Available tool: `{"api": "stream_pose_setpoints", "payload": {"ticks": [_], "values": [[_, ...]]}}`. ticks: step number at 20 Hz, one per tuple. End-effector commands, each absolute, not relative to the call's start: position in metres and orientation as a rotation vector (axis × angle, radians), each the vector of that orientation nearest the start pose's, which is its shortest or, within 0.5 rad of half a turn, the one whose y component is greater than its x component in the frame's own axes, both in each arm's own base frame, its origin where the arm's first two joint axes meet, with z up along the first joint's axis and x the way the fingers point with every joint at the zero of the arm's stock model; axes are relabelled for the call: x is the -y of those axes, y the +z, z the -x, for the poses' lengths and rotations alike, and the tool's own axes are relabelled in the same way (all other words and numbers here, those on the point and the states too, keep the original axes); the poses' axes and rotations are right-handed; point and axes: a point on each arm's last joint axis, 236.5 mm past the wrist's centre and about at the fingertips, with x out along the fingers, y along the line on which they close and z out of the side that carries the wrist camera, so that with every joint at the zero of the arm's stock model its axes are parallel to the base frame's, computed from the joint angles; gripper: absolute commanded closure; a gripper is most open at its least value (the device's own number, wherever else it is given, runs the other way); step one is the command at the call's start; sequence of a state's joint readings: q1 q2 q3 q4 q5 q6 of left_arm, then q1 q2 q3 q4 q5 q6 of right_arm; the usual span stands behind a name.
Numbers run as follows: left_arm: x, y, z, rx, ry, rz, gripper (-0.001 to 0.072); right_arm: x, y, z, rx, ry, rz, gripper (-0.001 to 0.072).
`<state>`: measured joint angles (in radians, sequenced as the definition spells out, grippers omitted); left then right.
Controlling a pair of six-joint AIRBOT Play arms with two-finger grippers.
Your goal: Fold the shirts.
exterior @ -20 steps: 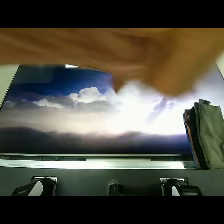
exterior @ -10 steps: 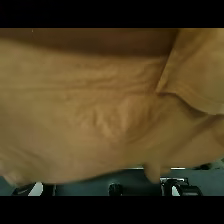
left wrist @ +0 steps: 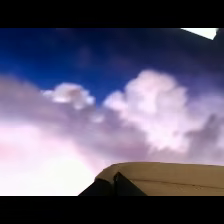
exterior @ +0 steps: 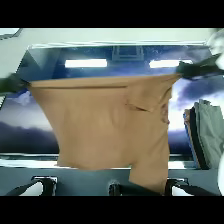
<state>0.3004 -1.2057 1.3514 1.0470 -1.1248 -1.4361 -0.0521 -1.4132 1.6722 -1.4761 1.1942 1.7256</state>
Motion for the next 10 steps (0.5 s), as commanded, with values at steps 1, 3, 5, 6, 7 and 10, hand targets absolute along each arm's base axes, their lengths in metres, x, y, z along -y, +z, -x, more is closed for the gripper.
{"api": "stream_pose_setpoints", "payload": {"ticks": [1,3,5,6,7,10], "values": [[-0.016,0.036,-0.492,-0.988,-0.108,0.549,0.0681,-0.018,0.025,-0.545,-1.04,-0.091,-0.521,0.0666],[-0.015,0.018,-0.524,-0.981,-0.123,0.623,0.0681,-0.018,0.011,-0.571,-0.969,-0.105,-0.591,0.0666],[-0.017,0.009,-0.544,-0.977,-0.13,0.637,0.0681,-0.012,0.017,-0.587,-0.89,-0.11,-0.586,0.0665],[-0.019,0.009,-0.55,-0.97,-0.131,0.633,0.0681,-0.007,0.021,-0.589,-0.871,-0.117,-0.564,0.0665],[-0.021,0.012,-0.553,-0.96,-0.137,0.62,0.0681,0.0,0.023,-0.586,-0.882,-0.126,-0.539,0.0665],[-0.017,0.019,-0.54,-1.011,-0.209,0.566,0.0681,0.018,0.017,-0.545,-1.052,-0.129,-0.453,0.0665]]}}
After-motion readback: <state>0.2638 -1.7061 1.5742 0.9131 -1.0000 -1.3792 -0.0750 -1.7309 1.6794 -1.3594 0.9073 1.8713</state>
